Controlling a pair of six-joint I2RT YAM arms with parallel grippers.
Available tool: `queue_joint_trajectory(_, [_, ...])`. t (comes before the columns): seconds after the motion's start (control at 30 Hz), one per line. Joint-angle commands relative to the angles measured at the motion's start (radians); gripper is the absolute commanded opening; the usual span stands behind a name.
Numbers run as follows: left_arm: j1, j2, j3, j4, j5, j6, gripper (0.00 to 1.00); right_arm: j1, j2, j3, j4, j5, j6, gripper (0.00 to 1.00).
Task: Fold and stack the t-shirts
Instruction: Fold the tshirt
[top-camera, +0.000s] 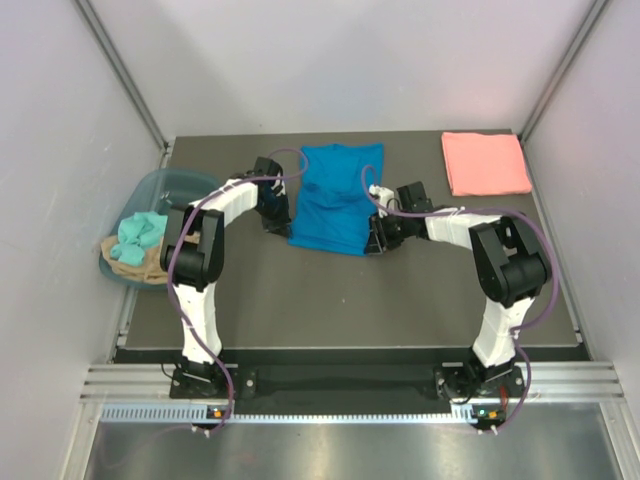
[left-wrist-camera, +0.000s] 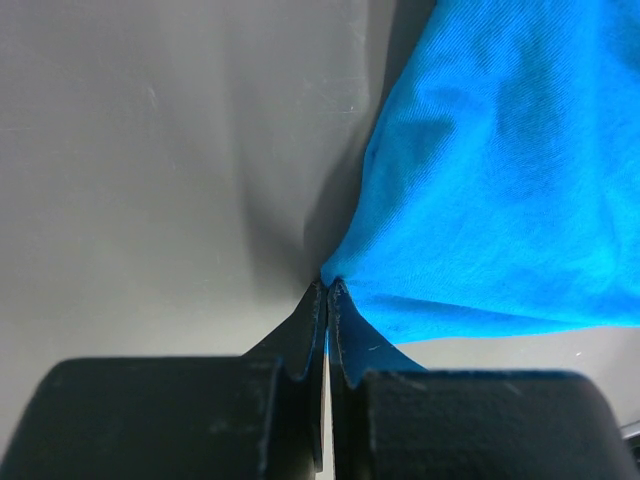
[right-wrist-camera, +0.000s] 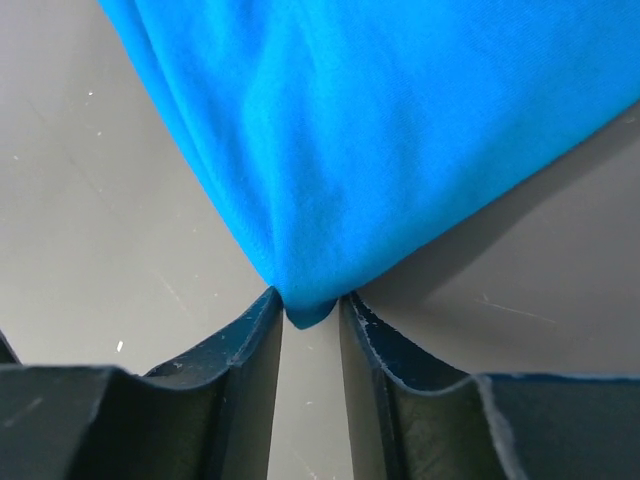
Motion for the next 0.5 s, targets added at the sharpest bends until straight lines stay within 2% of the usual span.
queue_joint_trajectory(0.0, [0.004, 0.063, 0.010, 0.032, -0.062, 0.021, 0.00, -0.012, -0.021, -0.013, 0.011, -0.026, -0.036, 0.31])
queue_joint_trajectory(0.2, [0.004, 0.081, 0.030, 0.023, -0.074, 0.026, 0.00, -0.029, -0.018, -0.013, 0.009, -0.058, -0.035, 0.33])
queue_joint_trajectory(0.47, [0.005, 0.110, 0.053, 0.012, -0.088, 0.026, 0.00, -0.038, -0.010, -0.005, 0.002, -0.087, -0.042, 0.23])
